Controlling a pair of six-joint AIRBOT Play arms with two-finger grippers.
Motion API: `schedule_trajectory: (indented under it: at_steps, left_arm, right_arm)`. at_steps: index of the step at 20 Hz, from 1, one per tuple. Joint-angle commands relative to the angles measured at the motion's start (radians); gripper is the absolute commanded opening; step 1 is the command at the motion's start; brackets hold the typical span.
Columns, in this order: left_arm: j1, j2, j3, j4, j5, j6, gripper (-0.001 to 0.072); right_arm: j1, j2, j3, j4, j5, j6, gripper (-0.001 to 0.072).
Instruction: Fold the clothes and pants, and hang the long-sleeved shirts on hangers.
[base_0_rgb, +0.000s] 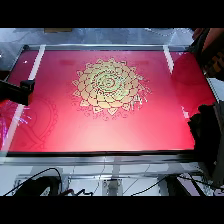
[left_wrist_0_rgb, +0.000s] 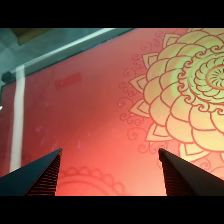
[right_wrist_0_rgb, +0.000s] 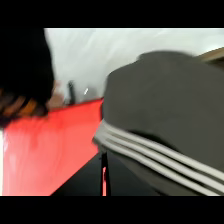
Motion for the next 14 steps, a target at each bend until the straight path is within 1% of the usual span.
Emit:
schedule_trajectory:
  at_steps: [1,2,4,5,6,10,12,13,14]
  left_arm:
    - [0.000,0.001,0.001,0.000,0.002,0.000,0.0693]
    - [0.000,0.001,0.001,0.000,0.001,0.000,0.0693]
    - [0.000,0.001,0.001,0.000,0.001,0.000,0.0693]
    - [0.000,0.001,0.001,0.000,0.001,0.000,0.0693]
    - [0.000,0.001,0.001,0.000,0.001,0.000,0.0693]
    - [0.000,0.001,0.001,0.000,0.001,0.000,0.0692]
    - [0.000,0.001,0.001,0.000,0.001,0.000,0.0693]
    - [0.000,0.001,0.001,0.000,0.001,0.000,0.0693]
    - [0.000,0.001,0.001,0.000,0.001,0.000,0.0693]
  right_arm:
    - [0.068,-0.073,-0.019,0.399,-0.038,-0.302,0.0026]
    - [0.127,-0.093,-0.019,0.422,-0.020,-0.357,0.0026]
    - [0.301,-0.129,-0.019,0.373,0.002,-0.479,0.0025]
    - [0.410,-0.142,-0.019,0.304,0.001,-0.530,0.0025]
    - [0.518,-0.148,-0.019,0.217,-0.008,-0.559,0.0025]
    - [0.953,-0.171,-0.035,-0.142,-0.071,-0.610,0.0025]
    - [1.105,-0.188,-0.051,-0.293,-0.072,-0.605,0.0024]
    - [1.162,-0.199,-0.066,-0.355,-0.066,-0.582,0.0025]
    - [1.197,-0.208,-0.080,-0.374,-0.062,-0.571,0.0025]
